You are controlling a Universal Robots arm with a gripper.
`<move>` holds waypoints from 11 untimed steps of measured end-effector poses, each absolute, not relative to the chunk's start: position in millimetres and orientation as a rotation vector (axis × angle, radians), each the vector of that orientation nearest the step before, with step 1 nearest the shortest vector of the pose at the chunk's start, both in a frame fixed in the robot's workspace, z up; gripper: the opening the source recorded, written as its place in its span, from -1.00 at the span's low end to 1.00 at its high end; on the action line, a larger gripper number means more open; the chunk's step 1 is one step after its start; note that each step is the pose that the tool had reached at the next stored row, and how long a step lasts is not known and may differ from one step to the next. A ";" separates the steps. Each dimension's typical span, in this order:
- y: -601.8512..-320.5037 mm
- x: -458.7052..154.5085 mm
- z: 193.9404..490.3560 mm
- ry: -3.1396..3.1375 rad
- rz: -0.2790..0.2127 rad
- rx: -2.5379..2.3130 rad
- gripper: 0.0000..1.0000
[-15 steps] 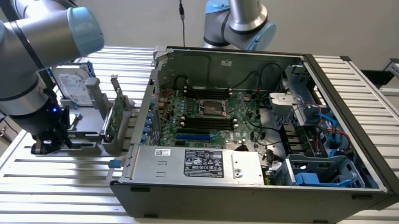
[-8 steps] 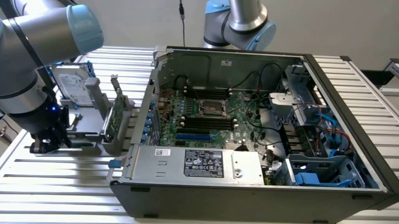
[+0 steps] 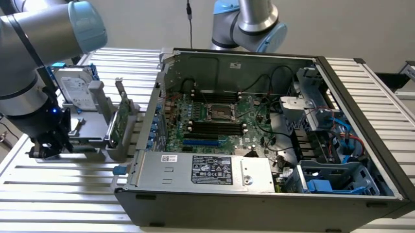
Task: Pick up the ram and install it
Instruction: 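Pick up the ram and move it above insertion slot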
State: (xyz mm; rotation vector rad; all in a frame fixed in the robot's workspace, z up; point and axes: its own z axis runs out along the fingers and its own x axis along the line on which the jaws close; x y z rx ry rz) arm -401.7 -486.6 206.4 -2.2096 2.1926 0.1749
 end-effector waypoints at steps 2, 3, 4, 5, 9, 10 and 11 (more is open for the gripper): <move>-486.6 -401.4 208.3 2.195 0.175 -2.210 -0.73; -486.7 -401.2 209.0 2.197 0.175 -2.211 -0.73; -486.7 -400.8 209.9 2.199 0.175 -2.211 -0.73; -486.7 -400.5 210.8 2.200 0.176 -2.211 -0.73; -486.7 -399.0 214.5 2.207 0.178 -2.211 -0.73; -486.7 -398.6 215.6 2.208 0.179 -2.211 -0.73; -486.7 -398.3 216.8 2.210 0.179 -2.211 -0.73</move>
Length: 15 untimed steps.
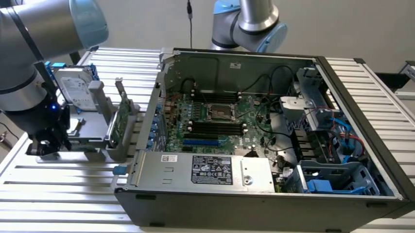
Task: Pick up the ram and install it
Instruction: 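Pick up the ram and move it above insertion slot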
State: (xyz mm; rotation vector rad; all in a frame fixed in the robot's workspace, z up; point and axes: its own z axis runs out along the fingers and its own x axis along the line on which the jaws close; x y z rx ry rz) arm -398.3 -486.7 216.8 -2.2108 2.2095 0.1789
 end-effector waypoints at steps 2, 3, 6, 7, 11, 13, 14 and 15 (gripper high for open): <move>-486.6 -397.4 219.4 2.212 0.180 -2.210 -0.73; -486.6 -397.1 221.0 2.213 0.181 -2.210 -0.73; -486.6 -396.1 226.9 2.217 0.182 -2.209 -0.73; -486.6 -395.8 229.6 2.218 0.183 -2.209 -0.73; -486.6 -394.7 243.5 2.222 0.187 -2.208 -0.73; -486.7 -394.1 250.4 2.222 0.188 -2.208 -0.73; -486.7 -393.7 254.6 2.222 0.188 -2.208 -0.73; -486.7 -393.1 259.2 2.223 0.189 -2.209 -0.73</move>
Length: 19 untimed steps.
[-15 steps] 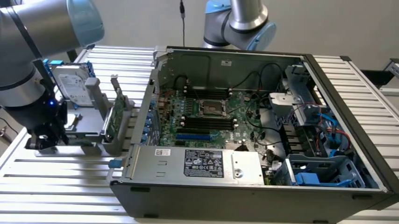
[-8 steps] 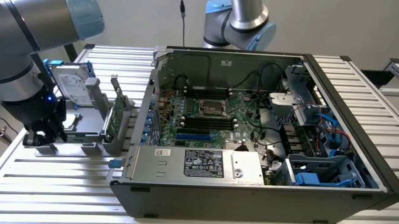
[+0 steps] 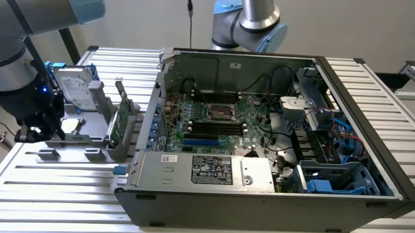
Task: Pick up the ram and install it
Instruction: 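Pick up the ram and move it above insertion slot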
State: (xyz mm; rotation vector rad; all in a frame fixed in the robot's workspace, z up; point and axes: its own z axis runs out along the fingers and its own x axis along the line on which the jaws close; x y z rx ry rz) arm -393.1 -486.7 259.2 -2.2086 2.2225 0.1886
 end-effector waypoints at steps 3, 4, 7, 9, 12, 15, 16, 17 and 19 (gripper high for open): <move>-486.7 -388.5 273.1 2.223 0.190 -2.209 -0.73; -486.7 -386.0 277.6 2.223 0.190 -2.209 -0.73; -486.6 -375.6 291.0 2.224 0.191 -2.209 -0.73; -486.6 -366.4 300.4 2.223 0.192 -2.209 -0.73; -486.6 -353.3 313.9 2.223 0.193 -2.209 -0.73; -486.7 -340.2 327.5 2.223 0.194 -2.209 -0.73; -486.7 -335.5 332.2 2.223 0.195 -2.209 -0.73; -486.7 -331.1 336.7 2.223 0.195 -2.209 -0.73; -486.6 -322.4 345.7 2.223 0.196 -2.209 -0.73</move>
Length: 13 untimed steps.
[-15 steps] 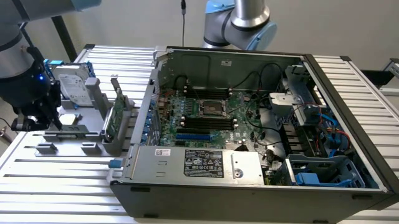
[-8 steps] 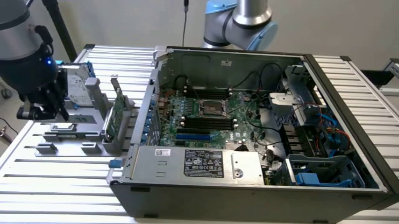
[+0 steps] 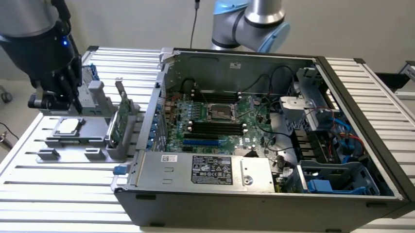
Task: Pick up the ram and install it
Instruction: 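Pick up the ram and move it above insertion slot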
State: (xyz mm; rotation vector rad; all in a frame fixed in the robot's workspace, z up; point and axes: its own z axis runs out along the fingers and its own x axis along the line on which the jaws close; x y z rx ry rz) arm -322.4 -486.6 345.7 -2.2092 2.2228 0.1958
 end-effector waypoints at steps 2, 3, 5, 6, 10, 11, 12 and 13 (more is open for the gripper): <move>-486.6 -313.4 354.8 2.223 0.197 -2.209 -0.73; -486.6 -309.1 359.2 2.222 0.197 -2.209 -0.73; -486.6 -300.1 368.3 2.222 0.198 -2.209 -0.73; -486.6 -295.3 373.2 2.222 0.198 -2.209 -0.73; -486.6 -277.4 390.8 2.221 0.202 -2.208 -0.73; -486.6 -272.5 393.9 2.219 0.205 -2.207 -0.73; -486.6 -268.0 395.3 2.217 0.209 -2.205 -0.73; -486.6 -263.5 396.0 2.215 0.213 -2.204 -0.73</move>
